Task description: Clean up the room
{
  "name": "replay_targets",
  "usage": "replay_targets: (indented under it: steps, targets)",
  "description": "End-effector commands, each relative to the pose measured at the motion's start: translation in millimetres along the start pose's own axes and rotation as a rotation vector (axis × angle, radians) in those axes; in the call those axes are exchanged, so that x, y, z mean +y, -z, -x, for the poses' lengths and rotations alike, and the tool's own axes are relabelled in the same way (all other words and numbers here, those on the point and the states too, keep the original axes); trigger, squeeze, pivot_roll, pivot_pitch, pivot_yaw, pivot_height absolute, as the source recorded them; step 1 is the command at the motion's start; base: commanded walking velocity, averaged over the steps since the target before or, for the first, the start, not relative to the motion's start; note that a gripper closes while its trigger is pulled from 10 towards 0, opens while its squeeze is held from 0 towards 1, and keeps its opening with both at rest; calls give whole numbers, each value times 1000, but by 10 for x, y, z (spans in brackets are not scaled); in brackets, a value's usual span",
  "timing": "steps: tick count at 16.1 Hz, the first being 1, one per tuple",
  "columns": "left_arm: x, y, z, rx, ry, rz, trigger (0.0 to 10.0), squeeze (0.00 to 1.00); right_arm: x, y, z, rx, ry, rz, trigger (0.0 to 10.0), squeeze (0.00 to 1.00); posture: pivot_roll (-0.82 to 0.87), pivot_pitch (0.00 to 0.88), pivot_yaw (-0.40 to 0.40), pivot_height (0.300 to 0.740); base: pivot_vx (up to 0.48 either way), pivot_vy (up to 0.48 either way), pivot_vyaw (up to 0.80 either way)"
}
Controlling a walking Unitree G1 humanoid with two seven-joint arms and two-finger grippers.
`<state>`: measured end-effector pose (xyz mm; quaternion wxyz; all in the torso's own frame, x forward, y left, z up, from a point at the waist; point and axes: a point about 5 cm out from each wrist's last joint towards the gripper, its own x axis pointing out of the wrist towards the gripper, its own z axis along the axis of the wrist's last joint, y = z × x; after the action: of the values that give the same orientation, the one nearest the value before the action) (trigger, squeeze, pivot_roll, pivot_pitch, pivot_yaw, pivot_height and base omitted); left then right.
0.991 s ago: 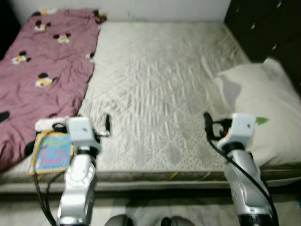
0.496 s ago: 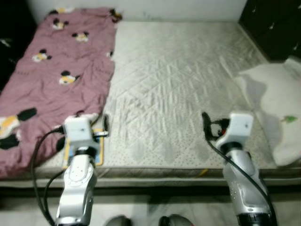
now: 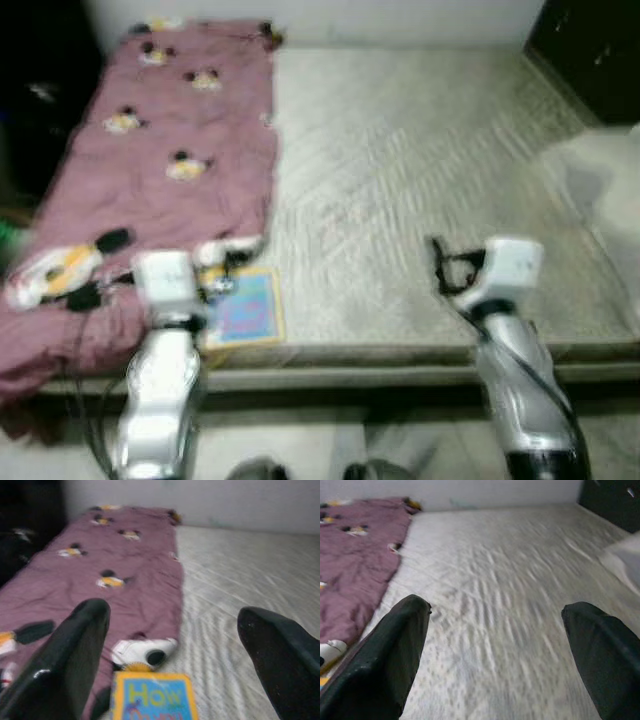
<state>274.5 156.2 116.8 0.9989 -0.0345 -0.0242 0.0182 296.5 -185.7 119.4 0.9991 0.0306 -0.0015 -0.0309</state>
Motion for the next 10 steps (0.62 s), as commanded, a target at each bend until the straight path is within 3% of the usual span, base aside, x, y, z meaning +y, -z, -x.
replay_targets:
  steps: [1, 7, 10]
  targets:
    - [48, -53, -11, -18, 0, -11, 10000, 0, 7, -20, 7, -10, -2, -9, 10000, 0, -25, 150, -15, 740, 0, 480, 0]
    - [38, -53, -4, -15, 2, -15, 10000, 0, 3, -15, 1, 0, 6, -4, 10000, 0, -27, 159, -16, 740, 0, 451, 0]
    - [1, -85, 32, -46, 66, 13, 10000, 0, 2, -9, 4, 3, 4, 1, 10000, 0, -28, 160, -18, 740, 0, 0, 0]
